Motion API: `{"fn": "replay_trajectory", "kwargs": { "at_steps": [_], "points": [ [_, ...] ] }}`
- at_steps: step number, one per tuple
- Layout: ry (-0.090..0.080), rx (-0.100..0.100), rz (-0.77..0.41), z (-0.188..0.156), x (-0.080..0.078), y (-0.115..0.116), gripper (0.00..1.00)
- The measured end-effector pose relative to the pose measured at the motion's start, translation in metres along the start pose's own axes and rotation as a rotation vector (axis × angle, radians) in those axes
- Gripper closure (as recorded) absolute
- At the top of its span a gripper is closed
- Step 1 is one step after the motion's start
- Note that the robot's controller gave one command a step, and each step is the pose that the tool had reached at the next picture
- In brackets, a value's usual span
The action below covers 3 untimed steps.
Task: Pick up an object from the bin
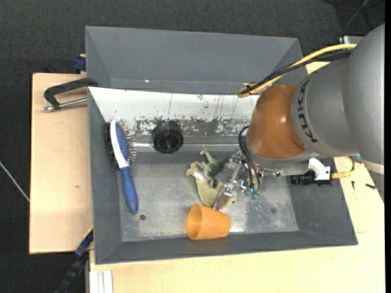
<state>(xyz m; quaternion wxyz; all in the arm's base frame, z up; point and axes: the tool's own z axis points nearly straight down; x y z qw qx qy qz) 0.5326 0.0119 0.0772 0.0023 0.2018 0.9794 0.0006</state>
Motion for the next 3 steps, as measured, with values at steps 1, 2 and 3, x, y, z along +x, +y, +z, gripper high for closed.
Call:
{"fn": "replay_trajectory", "kwargs": {
  "at_steps": [1, 2, 3],
  "points": [
    [0.005, 0.0, -0.001, 0.0, 0.001, 0.0, 1.0],
    [-0.007, -0.006, 0.064, -0.081, -0.006, 0.028, 1.0],
    [-0.009, -0.005, 0.016, -0.216, -0.001, 0.015, 1.0]
  ]
}}
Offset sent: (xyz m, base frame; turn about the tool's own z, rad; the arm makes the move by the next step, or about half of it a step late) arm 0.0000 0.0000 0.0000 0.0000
